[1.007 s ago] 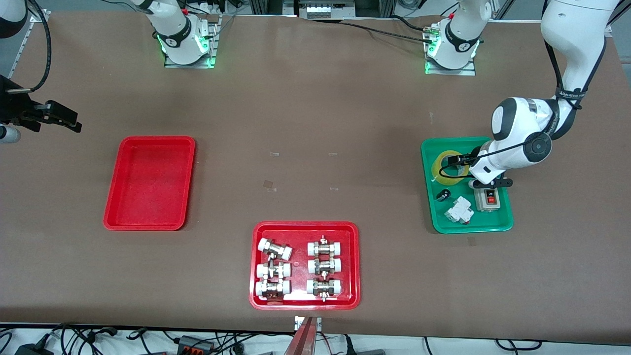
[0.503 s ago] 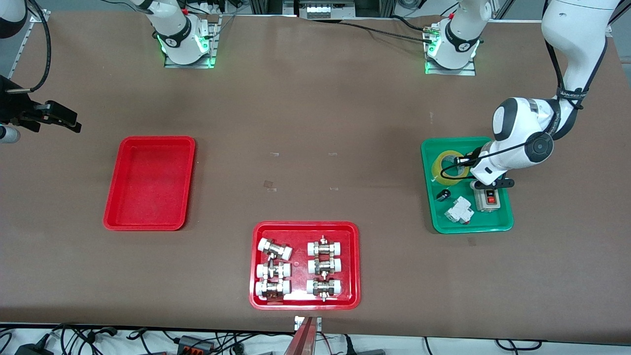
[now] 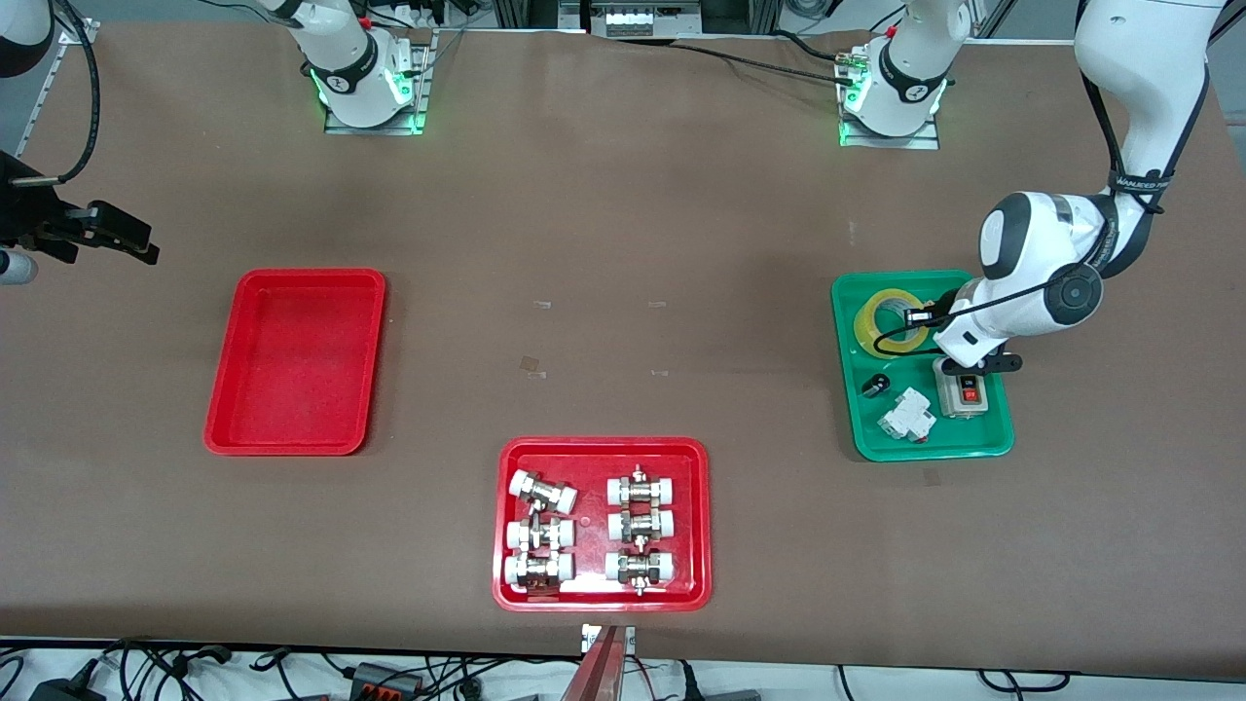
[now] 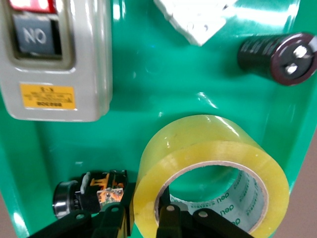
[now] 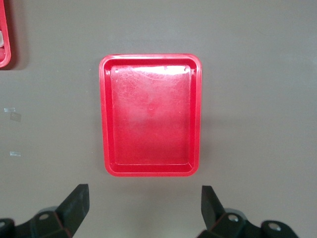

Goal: Left arm passes tape to right arm into tray
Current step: 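Lift the tape with the left gripper while the right gripper approaches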

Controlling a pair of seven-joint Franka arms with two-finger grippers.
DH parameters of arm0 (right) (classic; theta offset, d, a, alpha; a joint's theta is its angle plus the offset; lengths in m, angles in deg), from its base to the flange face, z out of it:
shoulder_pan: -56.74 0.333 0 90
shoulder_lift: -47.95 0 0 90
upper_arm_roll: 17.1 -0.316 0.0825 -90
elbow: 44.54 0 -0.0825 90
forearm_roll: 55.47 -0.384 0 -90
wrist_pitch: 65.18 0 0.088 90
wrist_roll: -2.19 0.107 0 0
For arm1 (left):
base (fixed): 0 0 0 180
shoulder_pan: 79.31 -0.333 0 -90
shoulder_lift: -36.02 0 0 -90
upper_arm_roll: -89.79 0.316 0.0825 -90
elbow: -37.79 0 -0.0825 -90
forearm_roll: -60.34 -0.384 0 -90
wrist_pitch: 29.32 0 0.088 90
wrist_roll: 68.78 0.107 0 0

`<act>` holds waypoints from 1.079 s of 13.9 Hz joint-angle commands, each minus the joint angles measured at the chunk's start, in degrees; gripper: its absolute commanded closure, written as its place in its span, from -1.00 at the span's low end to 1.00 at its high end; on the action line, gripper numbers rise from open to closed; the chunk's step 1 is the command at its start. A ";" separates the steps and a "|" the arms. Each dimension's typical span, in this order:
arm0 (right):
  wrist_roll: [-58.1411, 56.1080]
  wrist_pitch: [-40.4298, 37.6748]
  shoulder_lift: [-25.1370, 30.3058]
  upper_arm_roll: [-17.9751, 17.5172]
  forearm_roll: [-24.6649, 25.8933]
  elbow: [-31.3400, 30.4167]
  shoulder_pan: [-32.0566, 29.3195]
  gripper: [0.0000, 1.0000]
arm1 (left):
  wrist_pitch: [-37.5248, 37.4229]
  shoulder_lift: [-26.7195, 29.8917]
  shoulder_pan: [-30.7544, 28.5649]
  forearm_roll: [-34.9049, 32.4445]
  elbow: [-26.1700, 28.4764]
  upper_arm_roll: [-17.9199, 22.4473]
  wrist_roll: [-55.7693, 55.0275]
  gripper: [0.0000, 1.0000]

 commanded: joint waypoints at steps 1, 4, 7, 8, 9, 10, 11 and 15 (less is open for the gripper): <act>-0.57 0.59 0.22 -0.37 0.60 -0.60 -0.67 -1.00 | -7.47 3.89 0.03 -1.13 -3.43 -0.40 0.95 0.99; -0.57 0.33 0.13 -0.37 0.60 -0.60 -0.76 -1.00 | -19.06 5.04 0.12 -0.52 -12.64 -1.97 3.60 0.99; -0.57 0.41 -0.48 -0.46 0.25 -0.43 -0.23 -1.00 | -33.55 5.04 0.12 -0.25 -25.81 -5.04 4.39 0.99; -1.01 0.24 -0.92 -0.72 -0.10 -0.43 -0.14 -1.00 | -37.26 5.04 0.29 -0.07 -29.43 -5.32 4.39 0.99; -1.10 0.24 -1.79 -0.99 -0.36 -0.17 0.12 -1.00 | -39.82 5.39 0.56 -0.07 -31.99 -6.19 4.39 0.99; -1.10 0.32 -2.24 -0.99 -0.45 0.18 1.25 -1.00 | -44.29 6.09 0.30 0.63 -34.97 -8.37 4.39 0.99; -1.01 0.50 -2.59 -0.99 -0.54 0.10 1.79 -1.00 | -48.25 7.14 -0.05 2.46 -39.09 -10.05 4.39 0.99; -1.10 0.76 -6.98 -0.90 -2.83 0.98 5.47 -1.00 | -49.16 1.99 4.76 11.78 -45.46 -13.31 -1.20 1.00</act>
